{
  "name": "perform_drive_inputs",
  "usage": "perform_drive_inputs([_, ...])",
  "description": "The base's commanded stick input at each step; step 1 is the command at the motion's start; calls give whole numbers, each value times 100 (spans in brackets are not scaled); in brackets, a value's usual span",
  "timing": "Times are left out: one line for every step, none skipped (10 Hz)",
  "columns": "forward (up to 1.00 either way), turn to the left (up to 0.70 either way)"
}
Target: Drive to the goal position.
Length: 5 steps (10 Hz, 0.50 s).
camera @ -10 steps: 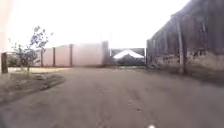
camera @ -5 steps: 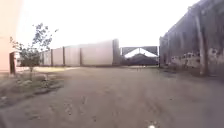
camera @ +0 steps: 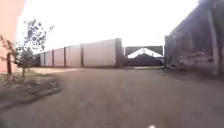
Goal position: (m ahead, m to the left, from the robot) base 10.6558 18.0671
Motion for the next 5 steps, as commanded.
perform_drive_inputs([100,0])
perform_drive_inputs([100,0])
perform_drive_inputs([100,0])
perform_drive_inputs([100,0])
perform_drive_inputs([100,0])
